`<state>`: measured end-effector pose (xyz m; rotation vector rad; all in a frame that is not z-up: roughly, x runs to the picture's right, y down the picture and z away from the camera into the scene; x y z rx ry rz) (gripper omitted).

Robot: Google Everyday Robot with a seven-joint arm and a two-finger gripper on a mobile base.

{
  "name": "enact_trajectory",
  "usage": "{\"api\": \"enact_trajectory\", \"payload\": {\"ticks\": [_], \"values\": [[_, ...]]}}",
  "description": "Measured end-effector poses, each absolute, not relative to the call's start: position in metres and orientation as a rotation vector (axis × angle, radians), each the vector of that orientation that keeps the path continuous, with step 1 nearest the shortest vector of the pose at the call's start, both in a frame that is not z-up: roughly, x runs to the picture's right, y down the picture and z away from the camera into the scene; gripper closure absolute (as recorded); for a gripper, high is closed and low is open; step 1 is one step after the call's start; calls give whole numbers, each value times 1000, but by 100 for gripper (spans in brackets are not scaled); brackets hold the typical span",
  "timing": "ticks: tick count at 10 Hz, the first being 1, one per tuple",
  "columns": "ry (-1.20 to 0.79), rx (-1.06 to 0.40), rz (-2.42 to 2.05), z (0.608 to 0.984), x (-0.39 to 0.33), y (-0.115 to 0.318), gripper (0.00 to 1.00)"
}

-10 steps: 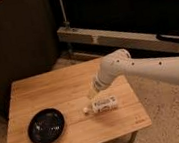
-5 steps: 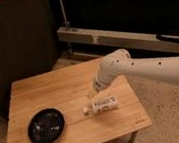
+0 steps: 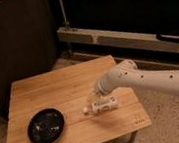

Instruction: Place the bottle in the ceramic bowl

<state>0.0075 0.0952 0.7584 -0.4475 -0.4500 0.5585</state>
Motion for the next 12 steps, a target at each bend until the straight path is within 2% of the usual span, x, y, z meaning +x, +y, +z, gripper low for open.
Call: {"api": "enact_trajectory", "payload": {"ticks": [3, 6, 10, 12], "values": [[-581, -326, 334, 759, 4, 101, 35], [-619, -280, 266, 758, 3, 102, 35], [-708, -399, 240, 771, 9, 107, 35], [-707, -415, 211, 771, 10, 105, 35]]}}
